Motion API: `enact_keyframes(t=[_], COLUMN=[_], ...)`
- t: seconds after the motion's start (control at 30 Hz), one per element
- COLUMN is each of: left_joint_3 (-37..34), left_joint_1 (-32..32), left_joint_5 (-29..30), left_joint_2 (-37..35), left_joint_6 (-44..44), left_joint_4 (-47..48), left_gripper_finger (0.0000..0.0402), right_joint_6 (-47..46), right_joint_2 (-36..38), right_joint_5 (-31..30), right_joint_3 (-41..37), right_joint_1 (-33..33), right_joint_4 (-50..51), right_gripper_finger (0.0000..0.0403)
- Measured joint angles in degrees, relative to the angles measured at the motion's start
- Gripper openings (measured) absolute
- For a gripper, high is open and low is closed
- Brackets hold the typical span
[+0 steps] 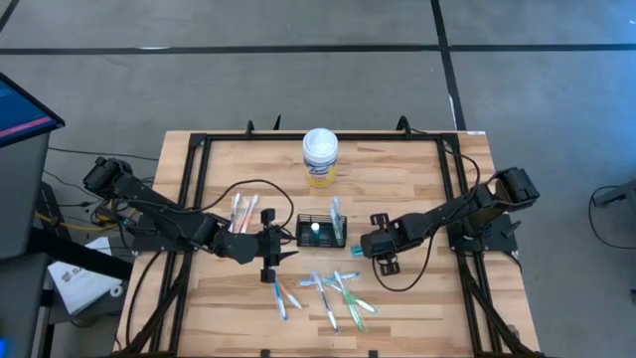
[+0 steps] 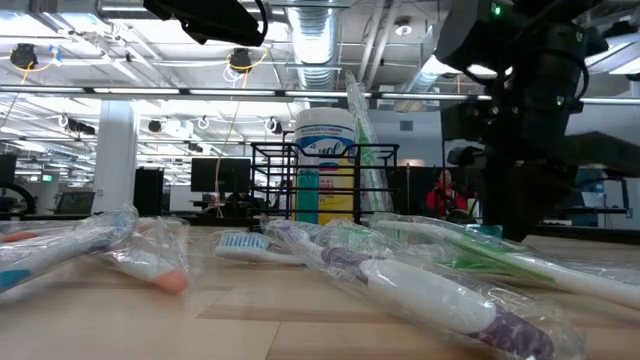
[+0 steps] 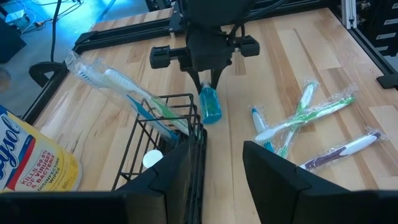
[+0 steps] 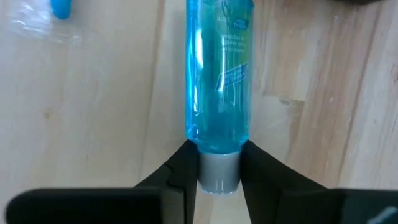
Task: Pick & Place toothbrushing station
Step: Put the blue mouthwash into the black mesh organizer
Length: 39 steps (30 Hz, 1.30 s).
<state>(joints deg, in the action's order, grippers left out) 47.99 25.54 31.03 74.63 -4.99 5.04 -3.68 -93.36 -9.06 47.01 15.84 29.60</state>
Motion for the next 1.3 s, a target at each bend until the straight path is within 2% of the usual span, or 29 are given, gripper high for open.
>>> enact_keyframes(t=[0.43,0.77,0.97,1.3], left_joint_3=[0.0,0.0,0.0,0.0], left_joint_1=[0.0,-0.6,-4.8,-15.4], left_joint_5=[0.0,-4.8,-12.1,-33.0], left_joint_2=[0.0,0.0,1.0,6.8], left_joint_6=[-4.4,-6.4,-10.7,-18.3], left_joint_4=[-0.7,-5.3,-9.5,-21.9], left_gripper_finger=[0.0143,0.0143,0.0143,0.0143], right_joint_6=[-0.9,-0.9,-0.4,4.7], right_joint_2=[0.0,0.1,0.1,0.1], right_joint_5=[-4.7,-8.6,-12.1,-22.4], right_joint_3=[11.0,20.4,25.6,31.4], right_joint_1=[2.8,6.0,7.9,10.5], right_joint_4=[12.9,20.6,22.6,22.7], right_gripper_finger=[0.009,0.0086,0.0086,0.0086])
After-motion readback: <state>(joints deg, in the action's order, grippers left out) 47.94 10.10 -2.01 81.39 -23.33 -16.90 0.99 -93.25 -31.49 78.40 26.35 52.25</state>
